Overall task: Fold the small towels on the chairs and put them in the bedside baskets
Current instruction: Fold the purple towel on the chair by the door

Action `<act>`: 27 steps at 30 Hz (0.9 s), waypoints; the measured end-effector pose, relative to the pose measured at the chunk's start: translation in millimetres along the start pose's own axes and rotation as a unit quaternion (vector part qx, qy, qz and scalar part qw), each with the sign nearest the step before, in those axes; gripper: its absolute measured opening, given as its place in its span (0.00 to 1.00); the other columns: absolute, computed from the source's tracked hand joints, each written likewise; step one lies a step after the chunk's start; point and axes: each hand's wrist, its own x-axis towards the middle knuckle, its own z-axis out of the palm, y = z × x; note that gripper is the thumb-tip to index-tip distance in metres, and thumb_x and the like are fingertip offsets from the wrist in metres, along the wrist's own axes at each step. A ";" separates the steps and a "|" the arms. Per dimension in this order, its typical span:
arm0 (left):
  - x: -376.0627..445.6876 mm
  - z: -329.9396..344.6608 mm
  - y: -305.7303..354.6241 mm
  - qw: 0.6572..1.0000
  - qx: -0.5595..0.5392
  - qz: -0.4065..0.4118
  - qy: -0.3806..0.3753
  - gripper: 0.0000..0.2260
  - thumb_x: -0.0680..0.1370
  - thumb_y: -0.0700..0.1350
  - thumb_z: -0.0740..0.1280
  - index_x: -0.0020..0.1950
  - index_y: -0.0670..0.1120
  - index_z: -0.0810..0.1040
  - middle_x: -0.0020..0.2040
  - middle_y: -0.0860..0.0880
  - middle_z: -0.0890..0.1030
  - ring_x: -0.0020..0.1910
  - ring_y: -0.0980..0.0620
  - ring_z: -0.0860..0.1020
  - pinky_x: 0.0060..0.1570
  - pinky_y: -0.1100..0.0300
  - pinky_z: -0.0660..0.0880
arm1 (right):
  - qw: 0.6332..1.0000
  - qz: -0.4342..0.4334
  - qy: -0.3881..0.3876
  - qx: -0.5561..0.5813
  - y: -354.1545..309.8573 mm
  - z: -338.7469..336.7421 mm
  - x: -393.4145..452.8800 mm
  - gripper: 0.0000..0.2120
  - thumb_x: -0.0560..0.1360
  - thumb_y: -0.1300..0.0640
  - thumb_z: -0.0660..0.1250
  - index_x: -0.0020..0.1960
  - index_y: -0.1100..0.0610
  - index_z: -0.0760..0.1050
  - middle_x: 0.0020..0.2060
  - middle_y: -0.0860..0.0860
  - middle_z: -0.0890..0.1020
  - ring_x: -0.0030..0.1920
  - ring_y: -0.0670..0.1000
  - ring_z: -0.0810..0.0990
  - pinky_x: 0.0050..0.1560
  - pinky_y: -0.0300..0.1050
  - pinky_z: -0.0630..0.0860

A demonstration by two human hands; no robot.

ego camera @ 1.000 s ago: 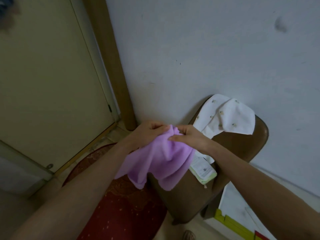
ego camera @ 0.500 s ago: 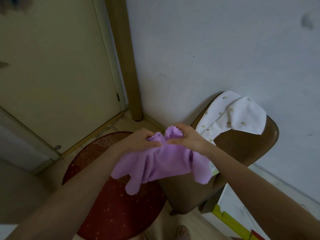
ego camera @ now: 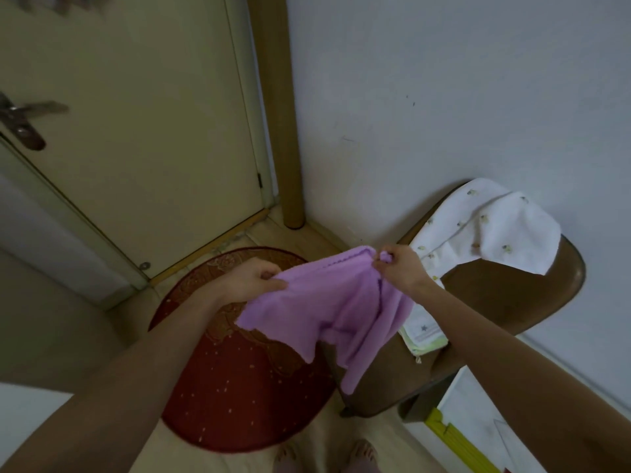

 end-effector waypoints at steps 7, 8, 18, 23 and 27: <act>4.6 26.5 50.5 0.989 -0.133 0.033 -0.049 0.08 0.79 0.48 0.68 0.49 0.43 0.81 0.41 0.49 0.80 0.40 0.55 0.76 0.40 0.62 0.72 | 0.952 -0.168 -0.253 0.037 -42.6 18.0 -16.4 0.20 0.74 0.59 0.72 0.65 0.58 0.75 0.60 0.51 0.79 0.59 0.47 0.76 0.59 0.40 0.73; 5.8 28.1 55.3 0.988 -0.144 0.030 -0.047 0.06 0.78 0.48 0.69 0.48 0.45 0.81 0.41 0.50 0.80 0.39 0.55 0.77 0.40 0.63 0.72 | 0.950 -0.157 -0.263 0.063 -43.2 19.6 -16.9 0.15 0.75 0.60 0.71 0.61 0.61 0.78 0.55 0.54 0.81 0.53 0.47 0.78 0.54 0.38 0.74; 2.4 30.6 31.3 0.976 -0.210 -0.054 -0.016 0.14 0.74 0.34 0.71 0.56 0.46 0.75 0.50 0.49 0.81 0.39 0.58 0.78 0.37 0.65 0.74 | 0.961 -0.047 -0.239 0.132 -12.6 7.9 -6.5 0.07 0.76 0.55 0.70 0.42 0.57 0.82 0.41 0.53 0.82 0.41 0.47 0.79 0.46 0.41 0.76; 7.7 34.6 32.7 0.951 -0.288 -0.075 0.081 0.02 0.78 0.41 0.68 0.50 0.45 0.80 0.40 0.50 0.80 0.34 0.59 0.76 0.34 0.68 0.74 | 0.967 -0.041 -0.214 0.129 -13.0 9.5 -5.1 0.07 0.77 0.55 0.68 0.41 0.54 0.80 0.39 0.48 0.81 0.39 0.43 0.77 0.42 0.32 0.74; 10.1 36.3 26.4 0.943 -0.277 -0.122 0.139 0.04 0.79 0.45 0.67 0.47 0.46 0.81 0.41 0.48 0.77 0.36 0.56 0.74 0.29 0.69 0.72 | 0.976 -0.042 -0.189 0.100 -6.8 12.5 2.1 0.04 0.77 0.55 0.69 0.47 0.55 0.80 0.43 0.49 0.81 0.44 0.45 0.78 0.48 0.39 0.74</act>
